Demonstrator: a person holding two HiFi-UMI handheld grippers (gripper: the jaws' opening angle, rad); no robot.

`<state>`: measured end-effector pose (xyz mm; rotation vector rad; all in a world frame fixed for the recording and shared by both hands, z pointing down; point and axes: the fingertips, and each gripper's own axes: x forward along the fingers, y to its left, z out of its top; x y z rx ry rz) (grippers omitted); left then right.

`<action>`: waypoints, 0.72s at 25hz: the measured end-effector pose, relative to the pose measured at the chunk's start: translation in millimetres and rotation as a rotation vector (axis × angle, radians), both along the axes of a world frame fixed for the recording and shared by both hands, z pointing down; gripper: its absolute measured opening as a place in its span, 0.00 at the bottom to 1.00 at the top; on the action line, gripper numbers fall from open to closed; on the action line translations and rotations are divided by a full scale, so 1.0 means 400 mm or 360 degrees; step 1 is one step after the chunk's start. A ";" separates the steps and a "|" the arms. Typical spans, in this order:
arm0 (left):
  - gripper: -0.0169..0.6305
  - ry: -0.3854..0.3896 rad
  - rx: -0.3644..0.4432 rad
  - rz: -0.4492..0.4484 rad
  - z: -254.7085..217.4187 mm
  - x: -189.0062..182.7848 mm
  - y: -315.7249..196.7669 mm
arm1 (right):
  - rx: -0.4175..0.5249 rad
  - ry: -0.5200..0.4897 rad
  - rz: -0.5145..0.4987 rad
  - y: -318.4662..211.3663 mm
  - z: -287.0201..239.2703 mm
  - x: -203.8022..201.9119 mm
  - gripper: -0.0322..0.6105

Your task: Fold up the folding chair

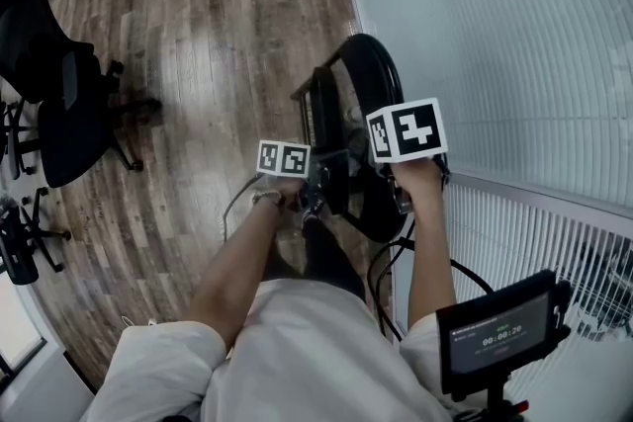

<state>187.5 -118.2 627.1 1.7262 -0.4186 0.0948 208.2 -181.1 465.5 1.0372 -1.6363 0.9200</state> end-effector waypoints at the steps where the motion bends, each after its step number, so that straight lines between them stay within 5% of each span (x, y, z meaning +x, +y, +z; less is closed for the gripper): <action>1: 0.37 -0.0003 0.0001 0.0009 0.000 0.004 -0.001 | 0.0000 0.0004 -0.0001 -0.001 0.000 0.000 0.21; 10: 0.37 -0.0092 0.0058 0.0138 0.009 0.034 0.000 | 0.0000 0.0015 0.0000 -0.005 0.002 0.001 0.21; 18: 0.37 -0.0052 0.0019 0.0085 0.007 0.034 -0.003 | -0.0001 0.0011 -0.0002 -0.004 0.001 -0.003 0.21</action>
